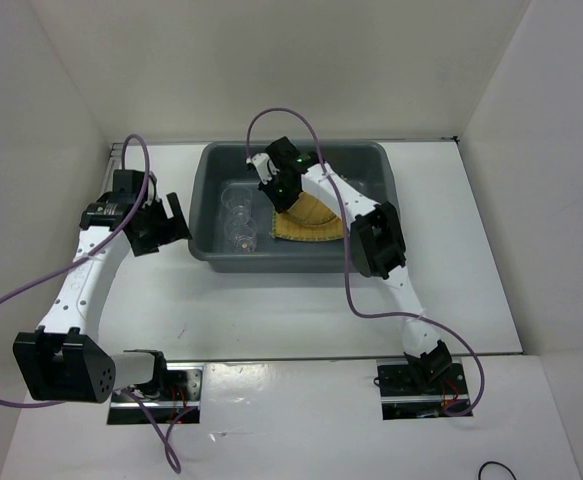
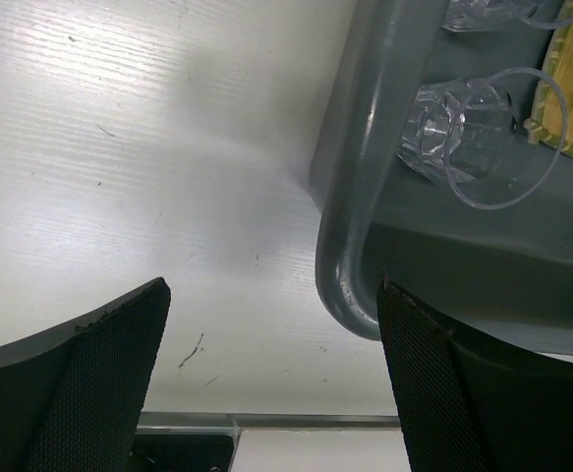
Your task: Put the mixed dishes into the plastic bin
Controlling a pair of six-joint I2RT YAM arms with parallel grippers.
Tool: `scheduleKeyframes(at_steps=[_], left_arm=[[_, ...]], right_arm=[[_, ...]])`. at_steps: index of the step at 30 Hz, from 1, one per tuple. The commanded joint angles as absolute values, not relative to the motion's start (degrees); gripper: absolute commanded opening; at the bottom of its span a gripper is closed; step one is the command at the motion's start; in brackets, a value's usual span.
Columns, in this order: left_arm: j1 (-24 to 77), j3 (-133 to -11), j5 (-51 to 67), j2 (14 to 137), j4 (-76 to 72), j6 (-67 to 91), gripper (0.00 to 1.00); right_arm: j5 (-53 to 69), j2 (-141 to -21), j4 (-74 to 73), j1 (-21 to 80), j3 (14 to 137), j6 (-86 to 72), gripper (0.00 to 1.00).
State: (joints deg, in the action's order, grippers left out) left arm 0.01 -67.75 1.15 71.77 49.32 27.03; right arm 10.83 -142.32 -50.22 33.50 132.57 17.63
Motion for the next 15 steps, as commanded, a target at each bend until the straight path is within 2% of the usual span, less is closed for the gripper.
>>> scheduleKeyframes(at_steps=[1,6,15], left_arm=[[-0.35,-67.41,2.29,71.54,48.60,26.02,0.92],[-0.35,-67.41,2.29,71.54,48.60,26.02,0.92],[-0.87,-68.72,2.29,71.02,47.55,26.02,0.92]], right_arm=[[5.90,-141.06,-47.02,32.96,131.92,17.14,0.00],[7.29,-139.75,-47.02,31.82,130.35,16.61,0.00],[19.68,-129.48,-49.31,31.82,125.60,16.00,0.00]])
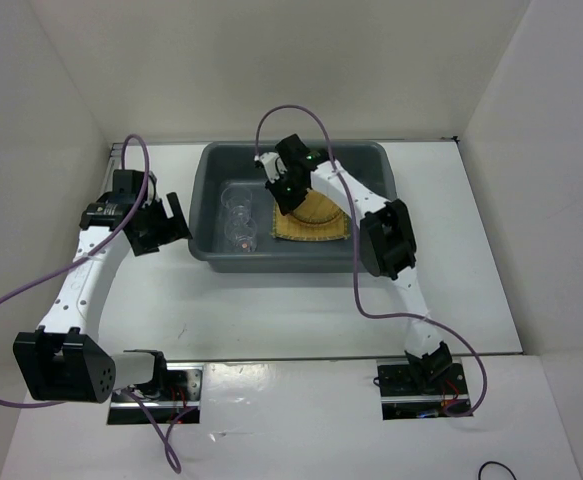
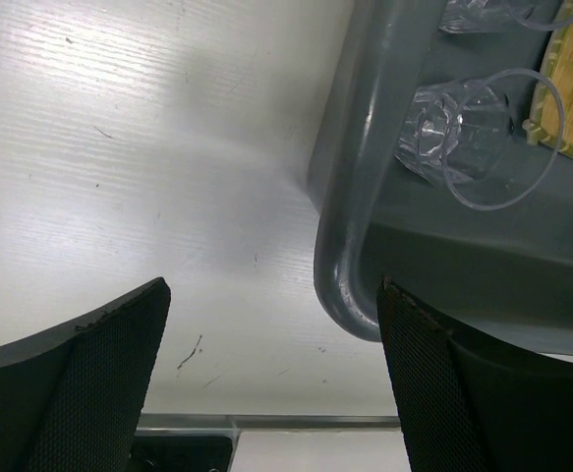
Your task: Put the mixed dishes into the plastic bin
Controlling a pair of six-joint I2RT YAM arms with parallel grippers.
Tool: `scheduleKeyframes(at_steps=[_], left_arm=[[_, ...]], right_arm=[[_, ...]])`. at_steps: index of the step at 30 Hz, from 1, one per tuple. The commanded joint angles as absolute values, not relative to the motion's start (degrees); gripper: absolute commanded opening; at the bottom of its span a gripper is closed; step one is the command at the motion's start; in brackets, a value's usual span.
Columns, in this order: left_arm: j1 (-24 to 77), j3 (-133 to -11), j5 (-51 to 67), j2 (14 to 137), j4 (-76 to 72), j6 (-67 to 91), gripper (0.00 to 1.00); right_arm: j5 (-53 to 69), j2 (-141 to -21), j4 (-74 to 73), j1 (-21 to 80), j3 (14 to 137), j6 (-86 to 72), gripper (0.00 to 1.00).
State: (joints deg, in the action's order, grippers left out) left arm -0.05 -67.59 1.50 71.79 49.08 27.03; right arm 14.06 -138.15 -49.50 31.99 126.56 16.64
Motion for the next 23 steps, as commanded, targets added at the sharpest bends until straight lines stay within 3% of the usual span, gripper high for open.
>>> scheduleKeyframes(at_steps=[1,3,5,6,7,8,17,23], left_arm=[[-0.88,-68.73,1.59,70.23,46.94,26.02,0.92],[-0.88,-70.13,0.97,69.27,46.06,26.02,0.92],[-0.88,-70.83,-0.78,67.16,44.48,26.02,0.92],[-0.88,-71.45,-2.36,66.45,43.86,26.02,0.94],[-0.88,-71.46,-3.07,64.79,42.03,26.02,1.00],[-0.88,-71.46,-3.69,63.82,40.71,26.02,1.00],[-0.88,-50.20,-5.36,39.06,6.64,25.14,1.00],[-0.88,-46.14,-7.21,34.89,6.32,21.10,1.00]], right_arm=[[20.82,-126.42,-50.18,31.82,124.99,16.00,0.00],[22.32,-122.71,-51.33,32.43,123.84,16.70,0.01],[19.62,-116.39,-51.33,32.43,122.79,16.70,0.18],[18.03,-114.45,-51.33,32.43,121.39,16.70,0.38],[16.10,-112.61,-50.81,32.43,120.68,16.70,0.86],[11.39,-109.28,-50.80,32.43,119.72,16.09,0.98],[0.36,-85.20,-50.19,31.03,93.97,25.49,0.98],[4.91,-79.47,-48.62,19.53,88.07,21.20,0.98]])
